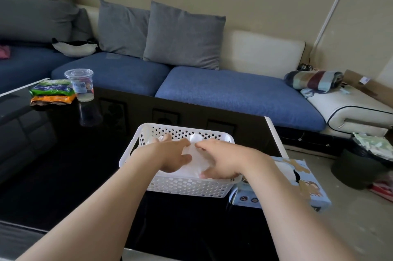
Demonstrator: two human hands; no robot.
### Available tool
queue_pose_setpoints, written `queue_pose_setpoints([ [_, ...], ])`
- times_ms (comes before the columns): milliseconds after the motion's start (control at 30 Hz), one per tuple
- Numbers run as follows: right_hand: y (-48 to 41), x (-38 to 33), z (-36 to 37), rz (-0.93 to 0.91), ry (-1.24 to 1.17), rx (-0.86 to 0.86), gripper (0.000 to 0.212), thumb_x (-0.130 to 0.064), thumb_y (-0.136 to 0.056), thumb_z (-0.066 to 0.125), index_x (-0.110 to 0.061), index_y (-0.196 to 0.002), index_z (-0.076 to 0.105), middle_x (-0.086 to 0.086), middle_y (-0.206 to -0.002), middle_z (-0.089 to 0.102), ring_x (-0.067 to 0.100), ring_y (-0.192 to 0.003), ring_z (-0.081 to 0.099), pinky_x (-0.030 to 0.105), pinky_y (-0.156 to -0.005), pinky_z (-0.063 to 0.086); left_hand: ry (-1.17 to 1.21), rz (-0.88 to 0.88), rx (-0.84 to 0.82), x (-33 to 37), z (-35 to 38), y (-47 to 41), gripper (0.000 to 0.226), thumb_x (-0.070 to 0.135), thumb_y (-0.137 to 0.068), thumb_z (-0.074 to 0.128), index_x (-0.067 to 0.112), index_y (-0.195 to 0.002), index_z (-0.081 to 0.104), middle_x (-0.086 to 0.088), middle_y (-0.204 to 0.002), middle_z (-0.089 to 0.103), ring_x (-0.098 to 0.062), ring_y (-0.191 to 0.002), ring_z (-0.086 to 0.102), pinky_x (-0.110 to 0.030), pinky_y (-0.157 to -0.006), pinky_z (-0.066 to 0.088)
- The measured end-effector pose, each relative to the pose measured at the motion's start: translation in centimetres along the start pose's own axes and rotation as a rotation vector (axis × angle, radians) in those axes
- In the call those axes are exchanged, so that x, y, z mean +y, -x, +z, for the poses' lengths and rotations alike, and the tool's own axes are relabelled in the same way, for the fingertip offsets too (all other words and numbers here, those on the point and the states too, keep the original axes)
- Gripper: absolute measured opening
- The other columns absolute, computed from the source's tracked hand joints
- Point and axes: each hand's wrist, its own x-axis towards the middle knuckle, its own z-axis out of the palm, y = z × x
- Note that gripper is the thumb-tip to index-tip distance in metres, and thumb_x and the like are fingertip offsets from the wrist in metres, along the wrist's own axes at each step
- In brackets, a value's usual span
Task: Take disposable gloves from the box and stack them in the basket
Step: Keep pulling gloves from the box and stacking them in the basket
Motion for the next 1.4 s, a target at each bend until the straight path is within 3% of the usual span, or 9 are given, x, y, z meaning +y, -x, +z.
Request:
queue_pose_setpoints([
  [333,-1.4,0.2,1.2,0.073,-0.033,-0.057,0.067,-0.029,-0.096,0.074,-0.026,-0.156,0.044,0.001,-0.144,0.057,0.026,-0.121,0.061,0.044,-0.105,0.054,-0.018,-0.056,-0.019,1.5,0.0,0.7,0.063,0.055,-0.103,0.052,0.052,-0.157,0.021,-0.012,-0.171,0.004,-0.048,-0.155,0.006,-0.065,-0.117,0.031],
  [433,-0.6,0.4,0.8,0.071,-0.079,0.028,0.076,-0.036,-0.091,0.081,-0.026,-0.158,0.045,0.0,-0.148,0.053,0.025,-0.126,0.058,0.043,-0.105,0.054,-0.101,-0.07,0.037,2.3,-0.4,1.1,0.061,0.047,-0.102,0.056,0.041,-0.155,0.026,-0.016,-0.162,0.023,-0.044,-0.149,0.021,-0.058,-0.119,0.021],
  [567,1.9,0.7,-0.7,0.08,-0.199,0.163,0.072,-0.052,-0.092,0.076,-0.035,-0.157,0.049,0.001,-0.158,0.044,0.022,-0.144,0.045,0.043,-0.106,0.05,-0.083,-0.041,0.161,3.7,-1.3,2.0,0.043,0.014,-0.094,0.045,0.019,-0.135,0.033,-0.014,-0.135,0.044,-0.034,-0.124,0.037,-0.05,-0.109,0.028],
  [667,3.2,1.7,-1.3,0.163,-0.305,0.321,0.029,-0.038,-0.102,0.062,-0.032,-0.129,0.072,0.004,-0.135,0.063,0.021,-0.107,0.069,0.039,-0.085,0.055,-0.068,0.014,0.206,4.7,-1.3,2.4,0.03,0.011,-0.093,0.043,0.018,-0.122,0.044,-0.008,-0.125,0.047,-0.032,-0.118,0.041,-0.053,-0.112,0.028],
  [733,3.8,3.0,-1.2,0.273,-0.266,0.431,0.021,-0.009,-0.098,0.053,-0.015,-0.087,0.07,0.004,-0.087,0.065,0.022,-0.065,0.06,0.036,-0.065,0.05,-0.048,0.082,0.262,5.3,-1.0,2.5,0.024,0.01,-0.094,0.043,0.02,-0.115,0.05,-0.004,-0.12,0.05,-0.028,-0.113,0.044,-0.05,-0.109,0.032],
  [800,4.9,4.3,-1.1,0.411,-0.215,0.462,0.021,0.002,-0.091,0.053,-0.011,-0.076,0.059,0.004,-0.071,0.053,0.022,-0.059,0.051,0.033,-0.065,0.045,0.003,0.193,0.319,6.2,-0.6,2.4,0.018,0.011,-0.097,0.047,0.023,-0.11,0.051,-0.003,-0.121,0.047,-0.026,-0.111,0.047,-0.045,-0.105,0.041],
  [867,5.9,5.2,-1.0,0.501,-0.159,0.427,0.011,0.0,-0.089,0.067,-0.01,-0.091,0.066,0.005,-0.08,0.06,0.022,-0.067,0.059,0.032,-0.067,0.053,0.053,0.32,0.349,7.2,-0.3,2.3,0.018,0.018,-0.097,0.053,0.026,-0.113,0.05,0.001,-0.123,0.041,-0.023,-0.112,0.045,-0.043,-0.103,0.045],
  [1033,8.2,6.8,-0.6,0.513,-0.085,0.332,0.044,-0.025,-0.084,0.086,-0.023,-0.124,0.067,0.003,-0.112,0.053,0.028,-0.111,0.058,0.04,-0.091,0.056,0.068,0.534,0.337,9.5,0.7,2.2,0.033,0.044,-0.089,0.067,0.037,-0.119,0.054,0.009,-0.126,0.041,-0.017,-0.119,0.039,-0.04,-0.105,0.038],
  [1400,8.0,12.5,2.2,0.269,-0.236,0.417,0.021,-0.045,-0.086,0.086,-0.033,-0.089,0.07,-0.007,-0.097,0.065,0.013,-0.087,0.063,0.034,-0.074,0.055,-0.075,0.51,0.316,12.5,2.6,0.8,0.067,0.071,-0.079,0.063,0.034,-0.136,0.057,0.012,-0.138,0.045,-0.017,-0.13,0.031,-0.045,-0.11,0.024],
])
